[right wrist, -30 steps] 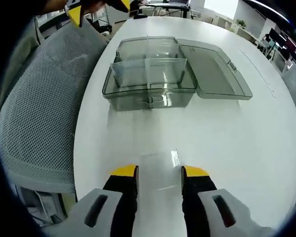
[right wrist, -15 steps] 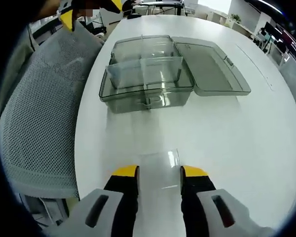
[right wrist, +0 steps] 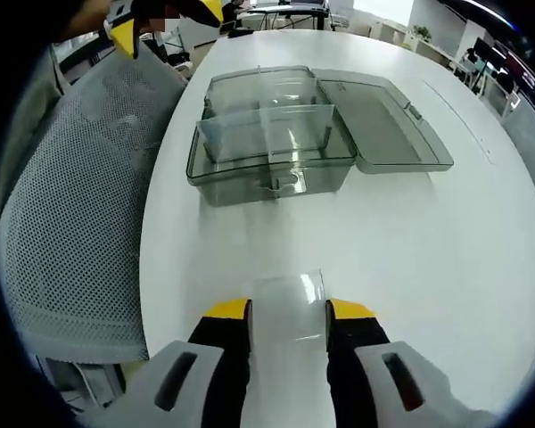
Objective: Insert the divider into the dual guide fixture by aligning both edges with the guide slots and pushing it downward to the bottom, including one-sided entry, uneven engagement, binding, and posture correction.
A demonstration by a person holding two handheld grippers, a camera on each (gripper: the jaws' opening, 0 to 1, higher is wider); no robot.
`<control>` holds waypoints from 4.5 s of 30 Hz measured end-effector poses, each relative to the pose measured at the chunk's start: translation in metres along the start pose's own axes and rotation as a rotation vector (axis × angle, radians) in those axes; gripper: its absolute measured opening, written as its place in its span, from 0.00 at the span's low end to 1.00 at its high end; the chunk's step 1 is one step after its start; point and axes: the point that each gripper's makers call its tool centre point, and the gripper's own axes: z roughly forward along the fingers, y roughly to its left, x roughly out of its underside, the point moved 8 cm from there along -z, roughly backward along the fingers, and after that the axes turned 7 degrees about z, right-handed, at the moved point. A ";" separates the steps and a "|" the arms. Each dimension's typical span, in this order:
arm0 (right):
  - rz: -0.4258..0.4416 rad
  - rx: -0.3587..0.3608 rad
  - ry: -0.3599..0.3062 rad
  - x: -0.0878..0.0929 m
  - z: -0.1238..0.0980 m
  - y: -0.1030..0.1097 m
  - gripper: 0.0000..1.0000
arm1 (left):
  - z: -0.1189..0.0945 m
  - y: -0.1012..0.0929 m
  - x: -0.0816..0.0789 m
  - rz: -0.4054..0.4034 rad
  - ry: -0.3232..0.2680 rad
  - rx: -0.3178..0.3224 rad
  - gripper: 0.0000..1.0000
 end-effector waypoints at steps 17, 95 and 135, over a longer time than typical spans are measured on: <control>0.016 0.011 -0.007 0.001 -0.006 0.004 0.28 | 0.001 0.002 0.001 -0.010 0.003 0.004 0.37; -0.116 0.187 -0.252 -0.082 -0.066 0.077 0.28 | 0.012 -0.003 -0.006 -0.248 -0.053 0.040 0.45; -0.166 0.252 -0.332 -0.105 -0.076 0.095 0.28 | 0.017 -0.010 -0.029 -0.450 -0.111 0.115 0.15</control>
